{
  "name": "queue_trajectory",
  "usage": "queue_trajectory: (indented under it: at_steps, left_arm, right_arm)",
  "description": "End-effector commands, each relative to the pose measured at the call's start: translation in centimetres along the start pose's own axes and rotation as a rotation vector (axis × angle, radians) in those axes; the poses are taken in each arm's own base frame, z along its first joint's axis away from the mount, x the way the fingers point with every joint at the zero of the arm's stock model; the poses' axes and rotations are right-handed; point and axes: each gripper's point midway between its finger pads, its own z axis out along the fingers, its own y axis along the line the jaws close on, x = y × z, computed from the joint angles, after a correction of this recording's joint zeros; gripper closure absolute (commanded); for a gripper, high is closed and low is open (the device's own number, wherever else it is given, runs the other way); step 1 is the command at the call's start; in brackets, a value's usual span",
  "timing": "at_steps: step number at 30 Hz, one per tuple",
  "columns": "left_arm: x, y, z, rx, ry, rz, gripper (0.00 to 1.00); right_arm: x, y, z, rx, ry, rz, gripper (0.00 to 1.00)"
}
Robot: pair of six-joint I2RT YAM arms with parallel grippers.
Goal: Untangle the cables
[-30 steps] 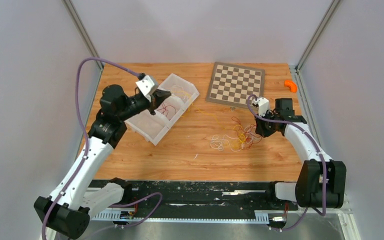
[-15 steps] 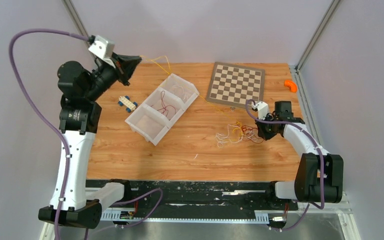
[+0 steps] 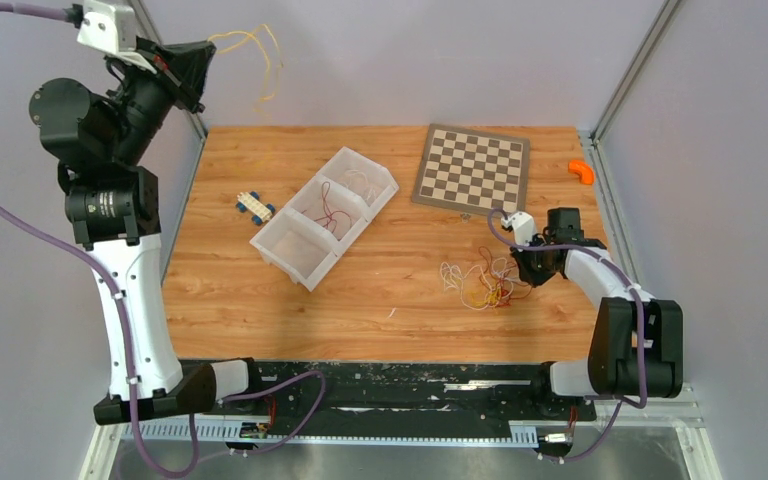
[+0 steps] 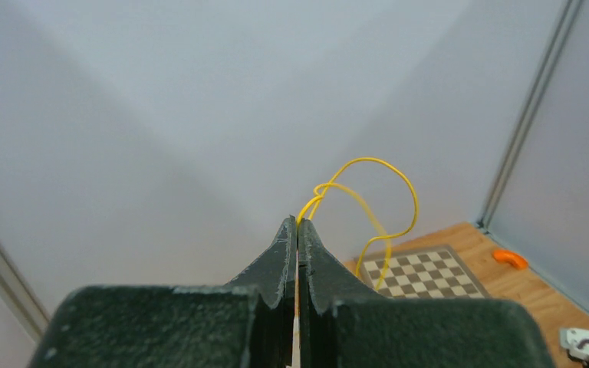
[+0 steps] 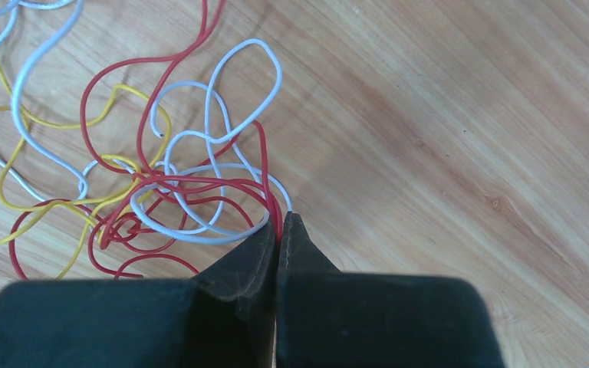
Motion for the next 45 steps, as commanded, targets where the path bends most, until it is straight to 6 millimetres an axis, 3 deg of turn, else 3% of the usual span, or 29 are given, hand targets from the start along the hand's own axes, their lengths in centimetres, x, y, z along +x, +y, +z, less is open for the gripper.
queue_trajectory:
  at_steps: [1,5,8,13,18,24,32,36,39,42,45]
  left_arm:
    - [-3.3,0.8,-0.3,-0.048,-0.044,0.026,1.00]
    - [-3.0,0.4,-0.9,-0.029,-0.023,0.052,1.00]
    - [-1.9,1.3,-1.7,-0.093,0.011,0.073,1.00]
    - [1.3,2.9,-4.4,-0.214,0.094,0.106,1.00]
    - [4.0,2.1,-6.4,-0.216,0.140,0.091,1.00]
    - [7.8,1.8,-7.7,-0.210,0.220,0.057,1.00]
    - [13.2,4.8,-8.9,-0.319,0.338,0.090,1.00]
    - [14.6,5.6,-9.1,-0.337,0.360,0.108,1.00]
    - [15.0,5.1,-9.0,-0.308,0.358,0.101,1.00]
    - [15.5,3.3,-8.6,-0.208,0.359,0.071,1.00]
    - [17.6,3.0,-9.0,-0.192,0.408,0.020,1.00]
  right_arm:
    - [0.1,-0.9,0.3,0.019,-0.009,-0.019,1.00]
    - [-0.8,-0.6,0.0,-0.004,-0.041,-0.011,1.00]
    - [-1.5,-0.5,-0.2,-0.019,-0.061,0.005,1.00]
    - [-2.3,-0.2,-0.9,-0.035,-0.087,0.017,1.00]
    - [-2.1,0.3,-1.2,-0.041,-0.088,0.023,1.00]
    - [-1.9,0.6,-1.4,-0.041,-0.089,0.019,1.00]
    - [-2.1,0.7,-1.5,-0.051,-0.093,0.019,1.00]
    - [-2.3,0.6,-1.5,-0.051,-0.094,0.026,1.00]
    - [-2.2,0.7,-1.6,-0.050,-0.095,0.026,1.00]
    - [-2.0,0.8,-1.6,-0.050,-0.093,0.027,1.00]
    - [-1.9,0.8,-1.6,-0.050,-0.092,0.029,1.00]
